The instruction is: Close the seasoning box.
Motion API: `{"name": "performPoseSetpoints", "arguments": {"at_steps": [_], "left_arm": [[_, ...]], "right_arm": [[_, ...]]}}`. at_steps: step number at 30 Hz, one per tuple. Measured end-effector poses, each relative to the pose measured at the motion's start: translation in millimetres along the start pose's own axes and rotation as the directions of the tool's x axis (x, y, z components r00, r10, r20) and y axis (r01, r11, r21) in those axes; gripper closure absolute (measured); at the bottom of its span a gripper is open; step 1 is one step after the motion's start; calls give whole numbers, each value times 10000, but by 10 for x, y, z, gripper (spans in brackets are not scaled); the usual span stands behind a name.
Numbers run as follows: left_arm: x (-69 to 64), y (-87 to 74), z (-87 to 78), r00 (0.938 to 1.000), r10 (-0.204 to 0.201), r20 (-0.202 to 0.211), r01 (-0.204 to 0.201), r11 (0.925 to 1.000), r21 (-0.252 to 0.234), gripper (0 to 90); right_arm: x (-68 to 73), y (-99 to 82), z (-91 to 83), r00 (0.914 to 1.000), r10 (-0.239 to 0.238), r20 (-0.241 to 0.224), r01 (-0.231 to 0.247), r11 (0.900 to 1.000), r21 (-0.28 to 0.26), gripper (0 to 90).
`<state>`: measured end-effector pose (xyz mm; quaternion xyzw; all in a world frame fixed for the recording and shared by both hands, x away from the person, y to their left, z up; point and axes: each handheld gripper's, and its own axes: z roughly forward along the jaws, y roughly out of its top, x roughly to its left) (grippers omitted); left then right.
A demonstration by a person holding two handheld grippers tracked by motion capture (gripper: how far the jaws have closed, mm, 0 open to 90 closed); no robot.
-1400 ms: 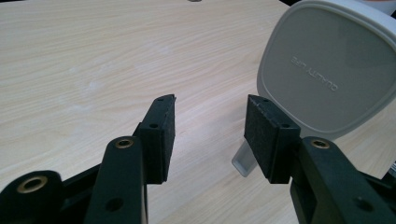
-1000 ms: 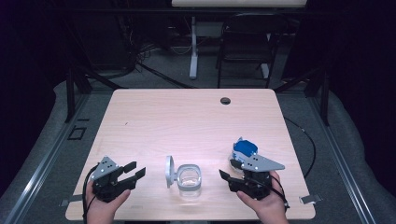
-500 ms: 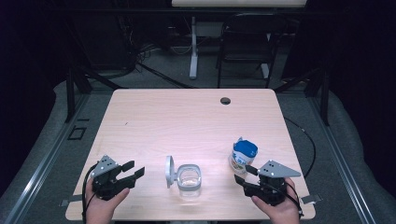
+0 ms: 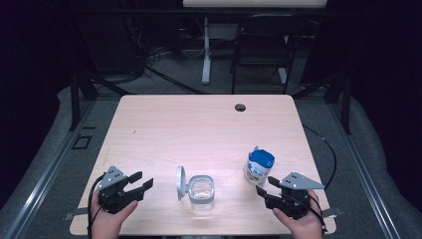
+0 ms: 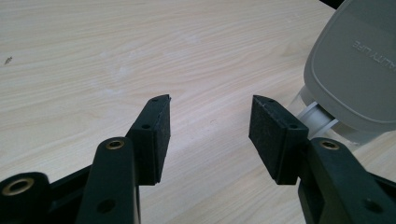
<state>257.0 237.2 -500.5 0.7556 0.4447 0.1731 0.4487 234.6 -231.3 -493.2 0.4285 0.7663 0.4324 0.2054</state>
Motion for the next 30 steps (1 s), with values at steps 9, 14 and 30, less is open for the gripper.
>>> {"name": "performPoseSetpoints", "arguments": {"at_steps": [9,14,30], "left_arm": [[33,-23,-23,10000,-55,-64,55,10000,21,486],[46,-42,-49,9998,-107,-153,107,9999,48,484],[120,-135,-203,9978,-417,-519,414,9991,-64,482]], "right_arm": [[-109,-62,61,9968,212,776,-201,9997,-146,391],[-153,-80,101,9955,323,890,-303,9993,-238,366],[-183,-99,368,9931,299,1135,-296,9996,-41,356]]}}
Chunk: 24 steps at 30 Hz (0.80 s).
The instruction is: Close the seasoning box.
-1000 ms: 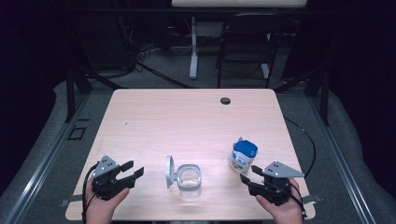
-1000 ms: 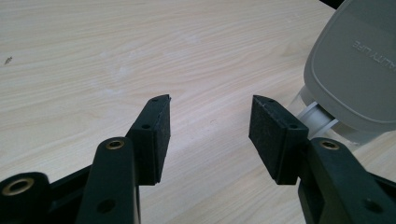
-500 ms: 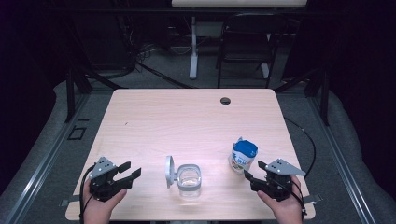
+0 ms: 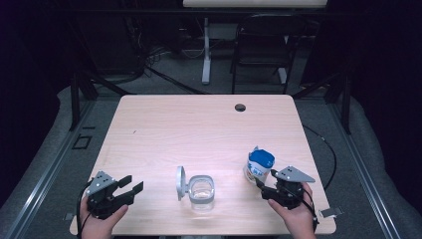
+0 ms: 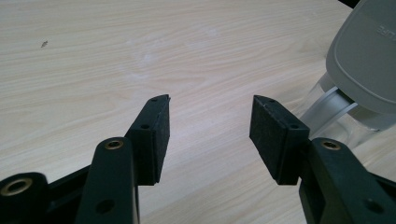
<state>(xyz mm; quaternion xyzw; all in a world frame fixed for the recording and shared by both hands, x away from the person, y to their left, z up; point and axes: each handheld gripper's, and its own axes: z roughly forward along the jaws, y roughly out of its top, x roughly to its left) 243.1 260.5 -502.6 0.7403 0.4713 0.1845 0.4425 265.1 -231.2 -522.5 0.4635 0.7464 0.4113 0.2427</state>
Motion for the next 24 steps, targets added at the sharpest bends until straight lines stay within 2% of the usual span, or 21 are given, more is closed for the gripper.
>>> {"name": "performPoseSetpoints", "arguments": {"at_steps": [10,13,18,24], "left_arm": [[74,-40,-82,9996,-216,-167,216,9998,8,481],[82,-46,-91,9995,-247,-202,247,9997,-16,482],[88,-49,-88,9994,-259,-213,258,9997,-19,482],[89,-53,-76,9995,-250,-212,250,9997,25,482]], "right_arm": [[-5,43,166,9997,-224,-63,225,9997,137,356],[-19,73,195,9990,-435,35,434,9990,130,356],[-40,91,236,9992,-385,-126,387,9992,101,347],[-19,87,302,9994,-336,-87,336,9994,22,352]]}}
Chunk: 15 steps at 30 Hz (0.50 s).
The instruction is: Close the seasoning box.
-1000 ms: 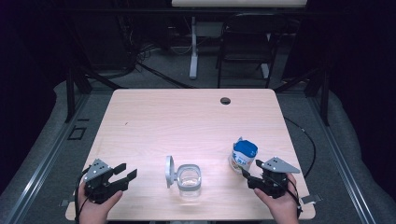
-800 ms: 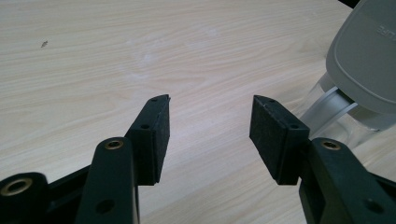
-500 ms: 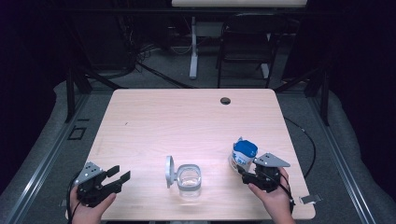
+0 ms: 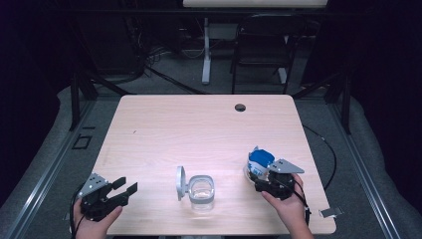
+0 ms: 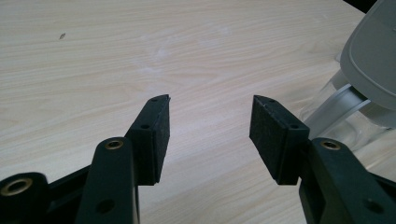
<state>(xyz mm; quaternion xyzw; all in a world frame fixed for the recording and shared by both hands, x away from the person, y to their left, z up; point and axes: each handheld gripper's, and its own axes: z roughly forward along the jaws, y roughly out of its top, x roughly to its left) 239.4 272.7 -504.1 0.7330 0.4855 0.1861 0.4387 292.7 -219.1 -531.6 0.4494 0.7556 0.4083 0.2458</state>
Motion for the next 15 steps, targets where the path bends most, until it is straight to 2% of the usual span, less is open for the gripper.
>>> {"name": "performPoseSetpoints", "arguments": {"at_steps": [15], "left_arm": [[10,-6,13,10000,-49,-19,49,10000,34,482]], "right_arm": [[9,-20,89,9998,168,141,-163,9994,-321,346]]}}
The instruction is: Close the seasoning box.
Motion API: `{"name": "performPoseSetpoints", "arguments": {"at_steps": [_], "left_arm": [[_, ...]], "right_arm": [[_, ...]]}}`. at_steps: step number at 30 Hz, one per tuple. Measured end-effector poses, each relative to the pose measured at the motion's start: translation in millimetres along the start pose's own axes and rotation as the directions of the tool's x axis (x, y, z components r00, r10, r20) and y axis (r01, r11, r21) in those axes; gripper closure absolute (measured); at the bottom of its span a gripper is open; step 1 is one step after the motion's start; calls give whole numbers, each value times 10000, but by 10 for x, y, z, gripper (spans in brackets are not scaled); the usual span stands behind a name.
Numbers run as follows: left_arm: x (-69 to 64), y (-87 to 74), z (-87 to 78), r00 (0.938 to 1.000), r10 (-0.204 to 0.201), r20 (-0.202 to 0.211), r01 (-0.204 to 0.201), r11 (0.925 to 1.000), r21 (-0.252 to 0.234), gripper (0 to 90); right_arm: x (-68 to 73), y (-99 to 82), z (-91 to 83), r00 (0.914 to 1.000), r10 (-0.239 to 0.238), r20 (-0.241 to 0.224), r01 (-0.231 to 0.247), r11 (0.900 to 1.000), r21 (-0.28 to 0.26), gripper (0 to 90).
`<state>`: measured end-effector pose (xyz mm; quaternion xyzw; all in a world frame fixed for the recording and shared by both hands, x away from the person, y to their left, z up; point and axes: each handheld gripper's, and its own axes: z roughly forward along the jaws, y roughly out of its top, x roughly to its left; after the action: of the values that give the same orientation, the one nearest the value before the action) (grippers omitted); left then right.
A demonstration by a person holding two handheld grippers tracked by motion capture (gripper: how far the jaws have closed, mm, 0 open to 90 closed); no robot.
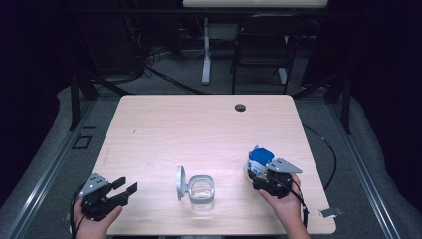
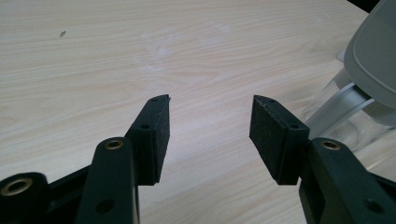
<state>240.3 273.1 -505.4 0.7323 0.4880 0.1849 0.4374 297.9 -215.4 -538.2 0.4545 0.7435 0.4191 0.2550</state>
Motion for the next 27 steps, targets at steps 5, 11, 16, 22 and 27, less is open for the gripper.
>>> {"name": "performPoseSetpoints", "arguments": {"at_steps": [5,11,16,22,27], "left_arm": [[9,-3,1,10000,-5,-7,5,10000,36,482],[11,-14,16,10000,-10,-20,10,9999,130,482],[17,-19,23,10000,-10,-17,10,9999,120,482],[22,-30,33,10000,-37,-53,38,9999,148,482],[28,-36,39,10000,-63,-58,64,9998,186,482]], "right_arm": [[8,-63,35,10000,18,53,-18,10000,-57,346],[16,-115,76,9999,-47,159,46,10000,24,348],[6,-150,104,9995,-235,216,229,9994,267,348],[15,-168,128,9995,-222,225,219,9996,166,349],[19,-198,153,9988,-381,308,375,9991,205,349]]}}
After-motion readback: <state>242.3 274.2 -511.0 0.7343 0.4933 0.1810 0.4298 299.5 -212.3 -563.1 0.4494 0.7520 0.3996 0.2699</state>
